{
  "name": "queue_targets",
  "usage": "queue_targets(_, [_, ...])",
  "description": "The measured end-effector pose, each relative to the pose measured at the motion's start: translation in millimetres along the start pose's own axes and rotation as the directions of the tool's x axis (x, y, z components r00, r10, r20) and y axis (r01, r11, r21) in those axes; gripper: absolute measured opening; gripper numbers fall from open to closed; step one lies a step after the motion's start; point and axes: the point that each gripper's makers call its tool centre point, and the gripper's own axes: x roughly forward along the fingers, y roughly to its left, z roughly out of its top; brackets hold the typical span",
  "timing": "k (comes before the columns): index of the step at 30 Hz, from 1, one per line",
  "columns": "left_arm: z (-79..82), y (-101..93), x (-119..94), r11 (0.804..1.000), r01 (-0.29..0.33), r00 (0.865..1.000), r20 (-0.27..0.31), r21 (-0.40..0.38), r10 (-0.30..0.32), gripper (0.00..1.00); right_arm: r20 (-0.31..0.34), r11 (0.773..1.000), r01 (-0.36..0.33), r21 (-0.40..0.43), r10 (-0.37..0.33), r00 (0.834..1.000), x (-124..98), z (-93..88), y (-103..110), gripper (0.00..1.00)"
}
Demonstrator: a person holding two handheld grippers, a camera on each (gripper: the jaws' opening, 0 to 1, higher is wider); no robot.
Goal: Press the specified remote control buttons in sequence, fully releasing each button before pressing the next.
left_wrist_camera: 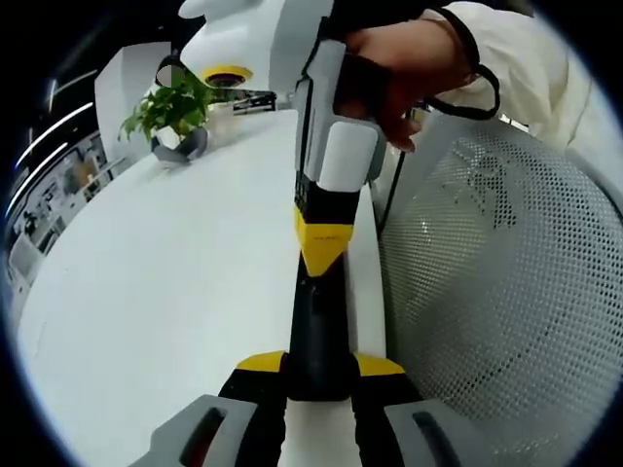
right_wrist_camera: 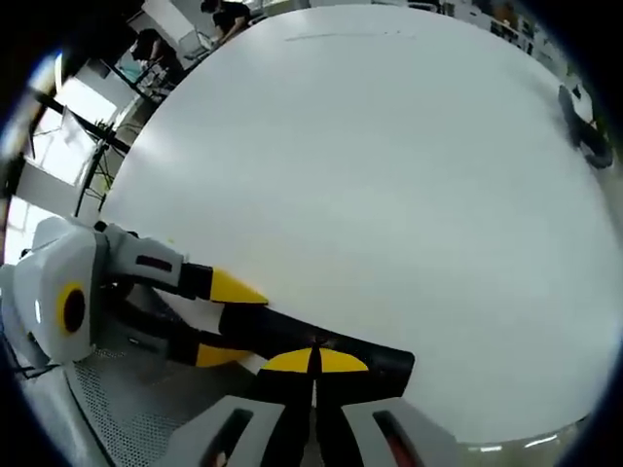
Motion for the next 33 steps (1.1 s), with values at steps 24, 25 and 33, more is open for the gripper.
queue_targets(24, [1.0, -0.7, 0.2, 1.000, 0.004, 1.000, 0.011, 0.002, -0.004, 0.25, -0.028, 1.000, 0.003, -0.024, -0.003, 1.000, 5.1, -5.2, 3.4, 0.00])
queue_targets(25, [1.0, -0.7, 0.3, 1.000, 0.005, 1.000, 0.012, 0.001, -0.005, 0.25, -0.027, 1.000, 0.004, -0.022, -0.005, 1.000, 5.0, -5.2, 3.3, 0.00])
queue_targets(33, [-4.1, -0.5, -3.4, 1.000, 0.000, 1.000, -0.007, -0.007, 0.000, 0.25, -0.026, 1.000, 0.013, -0.010, -0.014, 1.000, 4.9, -5.8, 2.9, 0.00])
